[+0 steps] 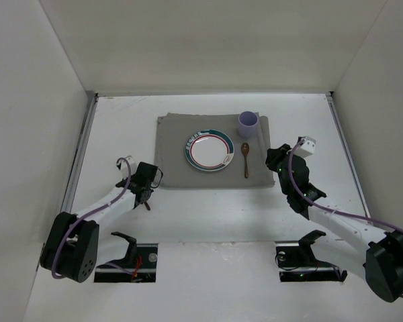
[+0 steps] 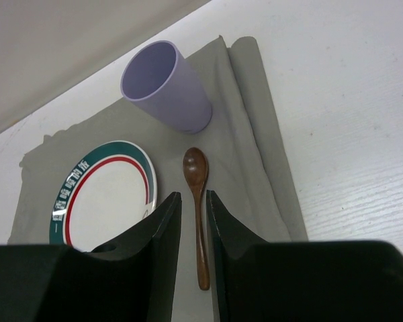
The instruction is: Set the dinner table for one person
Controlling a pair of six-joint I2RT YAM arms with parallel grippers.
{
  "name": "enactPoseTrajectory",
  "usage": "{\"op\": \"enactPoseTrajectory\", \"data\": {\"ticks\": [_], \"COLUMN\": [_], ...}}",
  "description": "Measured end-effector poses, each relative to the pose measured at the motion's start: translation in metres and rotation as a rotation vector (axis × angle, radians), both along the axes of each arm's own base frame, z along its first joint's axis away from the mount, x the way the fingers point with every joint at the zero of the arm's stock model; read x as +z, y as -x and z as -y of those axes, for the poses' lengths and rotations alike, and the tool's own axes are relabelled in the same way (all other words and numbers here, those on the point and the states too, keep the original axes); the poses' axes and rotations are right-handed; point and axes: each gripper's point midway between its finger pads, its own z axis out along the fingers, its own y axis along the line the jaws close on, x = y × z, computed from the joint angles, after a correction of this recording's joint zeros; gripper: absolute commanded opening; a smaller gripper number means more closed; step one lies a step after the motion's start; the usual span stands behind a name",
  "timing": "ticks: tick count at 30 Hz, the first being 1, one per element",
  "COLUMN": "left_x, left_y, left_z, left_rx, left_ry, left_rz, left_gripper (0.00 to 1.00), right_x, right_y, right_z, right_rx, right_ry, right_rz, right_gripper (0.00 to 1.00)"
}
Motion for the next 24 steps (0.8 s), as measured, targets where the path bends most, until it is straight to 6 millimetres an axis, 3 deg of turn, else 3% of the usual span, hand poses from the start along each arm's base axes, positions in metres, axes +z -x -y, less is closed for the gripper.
{"op": "enactPoseTrajectory", "data": {"ticks": [6, 10, 14, 18, 21, 24], "left_x": [0.004, 0.034, 0.087, 0.121, 0.119, 0.098], "left_y": [0.000, -0.006, -0.038, -0.079, -0.109, -0.129], "left_z": [0.002, 0.007, 0.035, 0.081, 0.111, 0.126], "left_rx": [-0.026, -0.085, -0.183, -0.313, -0.399, -0.466], "left_ry": [0.002, -0.022, -0.045, -0.082, -0.124, -0.169], "left_rz": [0.005, 0.057, 0.168, 0.215, 0.201, 0.141], "left_gripper": [0.02, 0.02, 0.02, 0.03, 0.03, 0.03], "right_x": [-0.001, -0.005, -0.007, -0.007, -0.007, -0.012], "right_y": [0.000, -0.001, -0.002, -0.002, -0.003, -0.005], "right_z": [0.000, -0.001, -0.001, -0.001, -0.002, -0.003], "right_rx": [0.000, 0.000, 0.000, 0.000, 0.000, -0.001], "right_ry": [0.001, 0.007, 0.009, 0.007, 0.006, 0.012], "right_rz": [-0.002, -0.013, -0.020, -0.018, -0.016, -0.028], "right_gripper": [0.27, 0.28, 0.28, 0.28, 0.28, 0.28]}}
